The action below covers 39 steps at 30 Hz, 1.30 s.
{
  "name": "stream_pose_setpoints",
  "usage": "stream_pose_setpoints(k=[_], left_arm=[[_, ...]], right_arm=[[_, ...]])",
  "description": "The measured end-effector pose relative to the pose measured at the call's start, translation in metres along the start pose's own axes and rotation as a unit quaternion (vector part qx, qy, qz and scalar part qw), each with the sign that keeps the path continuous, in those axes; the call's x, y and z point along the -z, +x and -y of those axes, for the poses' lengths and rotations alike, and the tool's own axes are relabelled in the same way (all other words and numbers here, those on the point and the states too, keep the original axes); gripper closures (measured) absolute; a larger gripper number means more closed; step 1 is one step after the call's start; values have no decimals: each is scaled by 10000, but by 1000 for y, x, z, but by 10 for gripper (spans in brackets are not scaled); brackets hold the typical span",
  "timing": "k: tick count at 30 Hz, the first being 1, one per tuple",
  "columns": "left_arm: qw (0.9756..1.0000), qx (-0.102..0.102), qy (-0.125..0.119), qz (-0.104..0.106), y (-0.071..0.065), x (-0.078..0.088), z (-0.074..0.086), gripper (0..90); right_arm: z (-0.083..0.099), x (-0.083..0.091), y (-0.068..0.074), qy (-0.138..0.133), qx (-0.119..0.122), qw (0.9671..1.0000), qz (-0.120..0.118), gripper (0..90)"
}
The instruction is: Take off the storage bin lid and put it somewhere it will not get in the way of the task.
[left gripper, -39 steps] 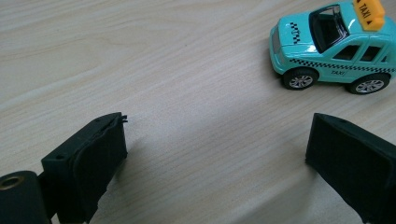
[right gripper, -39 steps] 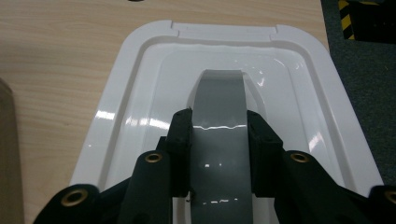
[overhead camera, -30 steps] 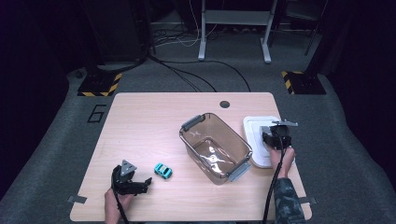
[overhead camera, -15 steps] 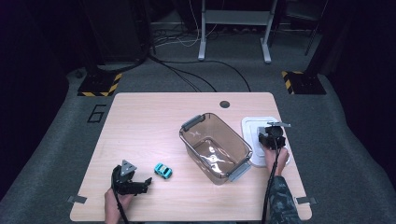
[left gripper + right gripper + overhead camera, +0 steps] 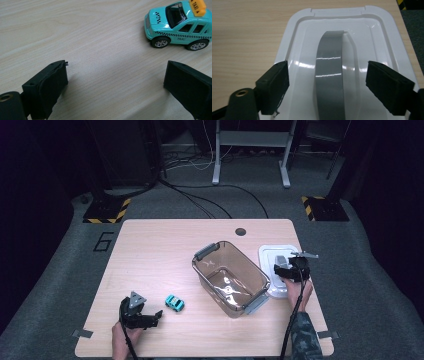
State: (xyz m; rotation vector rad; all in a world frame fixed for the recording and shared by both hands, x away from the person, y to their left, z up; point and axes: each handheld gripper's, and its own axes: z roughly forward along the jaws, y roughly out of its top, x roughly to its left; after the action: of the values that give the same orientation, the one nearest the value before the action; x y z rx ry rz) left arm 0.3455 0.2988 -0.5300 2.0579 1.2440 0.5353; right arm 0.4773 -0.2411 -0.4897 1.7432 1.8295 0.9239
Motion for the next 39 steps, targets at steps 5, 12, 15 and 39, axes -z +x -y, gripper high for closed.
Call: stream_pose_setpoints(k=[5,12,15,39], left_arm=[[10000,-7,0,-8,0,0,0,48],[10000,-3,-1,-1,0,0,0,48],[10000,-1,-2,-2,0,0,0,48],[10000,-10,0,3,0,0,0,48]], right_arm=[[4,20,2,33,165,9998,-105,115],[19,41,2,68,354,9993,-75,30],[27,52,2,49,385,9992,-107,4],[118,74,14,215,385,9990,-39,0]])
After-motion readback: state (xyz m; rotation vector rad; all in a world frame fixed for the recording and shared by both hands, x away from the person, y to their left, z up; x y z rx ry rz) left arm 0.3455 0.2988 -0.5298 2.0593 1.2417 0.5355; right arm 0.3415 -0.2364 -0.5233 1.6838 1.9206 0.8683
